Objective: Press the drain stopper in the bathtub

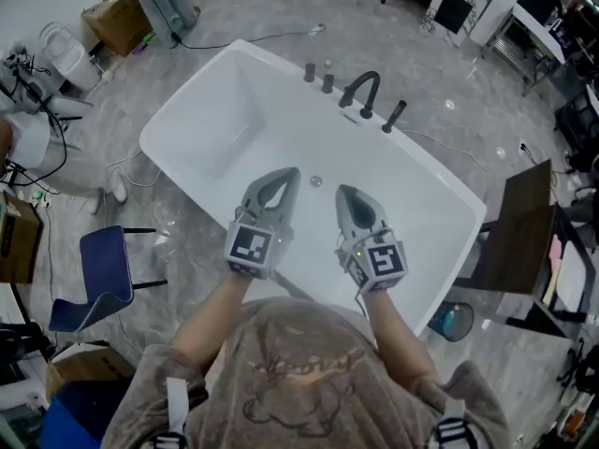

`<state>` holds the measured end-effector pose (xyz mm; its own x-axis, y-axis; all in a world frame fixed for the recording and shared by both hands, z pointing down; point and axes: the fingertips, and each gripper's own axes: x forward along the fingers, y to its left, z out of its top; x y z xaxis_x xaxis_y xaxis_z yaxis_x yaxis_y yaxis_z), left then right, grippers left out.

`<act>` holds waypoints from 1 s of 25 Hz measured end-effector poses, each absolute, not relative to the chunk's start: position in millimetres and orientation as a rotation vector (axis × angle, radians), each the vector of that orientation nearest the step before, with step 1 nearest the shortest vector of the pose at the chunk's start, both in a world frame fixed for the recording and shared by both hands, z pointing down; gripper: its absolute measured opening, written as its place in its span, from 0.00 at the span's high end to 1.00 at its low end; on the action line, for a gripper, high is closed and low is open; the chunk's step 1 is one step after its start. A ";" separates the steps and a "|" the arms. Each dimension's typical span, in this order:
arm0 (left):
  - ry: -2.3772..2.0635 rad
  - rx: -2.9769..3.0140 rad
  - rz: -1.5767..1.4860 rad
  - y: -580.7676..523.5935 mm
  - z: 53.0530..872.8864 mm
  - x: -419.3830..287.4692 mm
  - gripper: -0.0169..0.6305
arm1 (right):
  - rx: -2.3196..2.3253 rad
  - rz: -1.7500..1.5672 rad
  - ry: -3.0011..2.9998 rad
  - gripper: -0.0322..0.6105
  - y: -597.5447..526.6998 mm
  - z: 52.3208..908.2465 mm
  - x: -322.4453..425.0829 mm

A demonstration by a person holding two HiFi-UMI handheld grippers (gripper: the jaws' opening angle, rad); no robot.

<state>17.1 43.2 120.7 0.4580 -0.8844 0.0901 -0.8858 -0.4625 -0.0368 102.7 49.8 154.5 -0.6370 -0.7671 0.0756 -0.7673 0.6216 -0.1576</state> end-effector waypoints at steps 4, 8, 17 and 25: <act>-1.540 2.740 0.158 19.3 122.5 12.6 0.97 | 1.402 0.290 -2.806 0.95 32.1 158.9 95.0; -1.466 2.782 0.140 -3.6 133.1 4.6 0.97 | 1.445 0.292 -2.765 0.95 13.4 169.9 82.6; -1.346 2.852 0.120 -57.9 167.5 -14.5 0.97 | 1.565 0.257 -2.670 0.95 -43.3 203.5 64.2; -1.284 2.858 0.101 -87.3 216.9 -24.6 0.97 | 1.566 0.252 -2.616 0.95 -78.4 248.0 42.0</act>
